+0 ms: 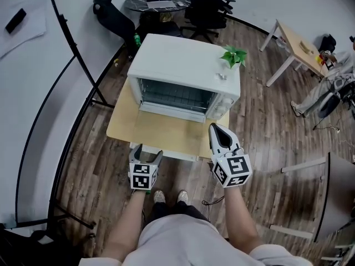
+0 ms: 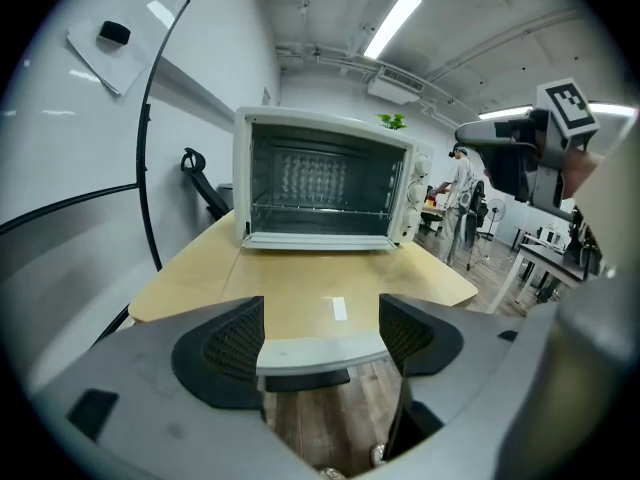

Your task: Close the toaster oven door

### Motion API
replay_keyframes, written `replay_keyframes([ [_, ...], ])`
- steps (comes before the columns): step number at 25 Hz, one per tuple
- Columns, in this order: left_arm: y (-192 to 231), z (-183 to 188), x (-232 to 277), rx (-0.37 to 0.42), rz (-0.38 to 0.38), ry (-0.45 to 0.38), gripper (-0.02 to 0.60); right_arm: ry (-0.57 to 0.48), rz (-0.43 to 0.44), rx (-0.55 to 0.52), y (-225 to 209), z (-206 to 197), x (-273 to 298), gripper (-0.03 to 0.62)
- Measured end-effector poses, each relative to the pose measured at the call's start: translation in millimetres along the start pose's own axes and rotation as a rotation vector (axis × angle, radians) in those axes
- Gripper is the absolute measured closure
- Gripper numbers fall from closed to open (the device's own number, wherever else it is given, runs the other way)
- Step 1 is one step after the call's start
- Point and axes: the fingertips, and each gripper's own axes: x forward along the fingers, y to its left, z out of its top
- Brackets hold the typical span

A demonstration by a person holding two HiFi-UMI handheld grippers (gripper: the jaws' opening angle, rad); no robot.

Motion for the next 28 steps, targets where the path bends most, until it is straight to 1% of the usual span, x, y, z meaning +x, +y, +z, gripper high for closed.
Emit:
replay_keyframes([
  [3,2,-26,2,-0.024,0.024,0.055,0.249,0.009,0.000,0.002,1,-5,-3,0.594],
  [8,0,-67,5,-0.076,0.029,0.140,0.249,0.023,-0.005,0.000,1,-10,-7,0.594],
  [10,0,-77,6,-0.111,0.024,0.157,0.249,0.028,-0.008,-0.003,0,-11,-8,0.594],
  [12,0,-83,9,-0.175,0.009,0.158,0.249,0.032,-0.009,-0.004,0,-11,-9,0.594],
  [14,1,-86,12,-0.271,-0.010,0.141,0.249,0.037,-0.009,-0.006,0,-13,-9,0.594],
  [16,4,-92,14,-0.396,-0.025,0.122,0.249,0.045,-0.012,-0.009,0,-15,-11,0.594],
  [19,8,-104,18,-0.613,-0.043,0.083,0.249,0.054,-0.017,-0.015,-1,-17,-13,0.594],
  [23,11,-113,22,-0.941,-0.081,-0.012,0.249,0.061,-0.027,-0.024,-5,-17,-16,0.594],
  [24,12,-116,24,-1.005,-0.081,-0.031,0.249,0.063,-0.029,-0.027,-6,-16,-17,0.594],
  [25,14,-120,26,-1.053,-0.078,-0.045,0.249,0.065,-0.031,-0.029,-7,-16,-18,0.594],
  [28,18,-132,30,-1.158,-0.065,-0.073,0.249,0.071,-0.041,-0.033,-11,-17,-21,0.594],
])
